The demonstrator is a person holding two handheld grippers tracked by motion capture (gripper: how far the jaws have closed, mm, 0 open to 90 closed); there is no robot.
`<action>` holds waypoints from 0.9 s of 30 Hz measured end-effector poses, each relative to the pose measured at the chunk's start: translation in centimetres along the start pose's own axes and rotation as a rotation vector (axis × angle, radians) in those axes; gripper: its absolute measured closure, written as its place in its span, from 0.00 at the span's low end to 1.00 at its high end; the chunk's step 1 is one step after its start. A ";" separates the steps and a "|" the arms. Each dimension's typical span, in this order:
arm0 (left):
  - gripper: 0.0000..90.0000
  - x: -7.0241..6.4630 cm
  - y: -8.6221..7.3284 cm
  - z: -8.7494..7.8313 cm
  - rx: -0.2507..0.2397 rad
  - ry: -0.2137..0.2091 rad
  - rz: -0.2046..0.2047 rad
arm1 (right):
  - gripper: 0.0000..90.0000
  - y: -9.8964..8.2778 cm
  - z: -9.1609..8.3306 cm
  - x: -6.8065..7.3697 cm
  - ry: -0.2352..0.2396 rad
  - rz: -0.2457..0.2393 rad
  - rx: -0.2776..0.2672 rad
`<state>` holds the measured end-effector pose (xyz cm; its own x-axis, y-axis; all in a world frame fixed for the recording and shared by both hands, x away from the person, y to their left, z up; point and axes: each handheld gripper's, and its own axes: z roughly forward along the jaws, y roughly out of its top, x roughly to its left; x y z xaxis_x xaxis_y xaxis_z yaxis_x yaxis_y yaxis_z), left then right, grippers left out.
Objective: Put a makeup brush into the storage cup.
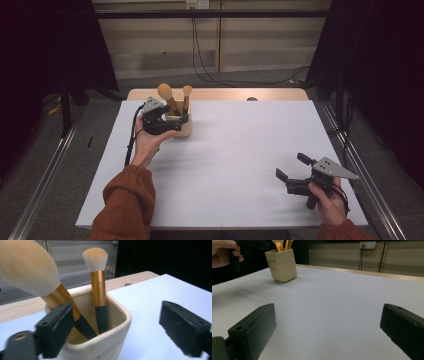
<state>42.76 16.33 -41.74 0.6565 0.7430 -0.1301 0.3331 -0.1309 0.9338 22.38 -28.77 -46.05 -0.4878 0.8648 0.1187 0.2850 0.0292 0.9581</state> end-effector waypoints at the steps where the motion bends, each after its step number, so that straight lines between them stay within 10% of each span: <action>1: 0.09 0.0 0.0 -0.2 -0.003 -0.004 -0.008 | 0.00 0.0 0.0 0.0 0.000 -0.002 -0.002; 27: 0.03 -1.8 -2.0 -5.9 -0.034 -0.030 0.017 | 0.00 0.0 -0.3 0.1 -0.015 -0.014 0.001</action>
<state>36.88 19.12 -41.37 0.6818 0.7211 -0.1233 0.2991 -0.1209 0.9465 22.10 -28.86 -45.96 -0.4794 0.8717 0.1014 0.2790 0.0418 0.9594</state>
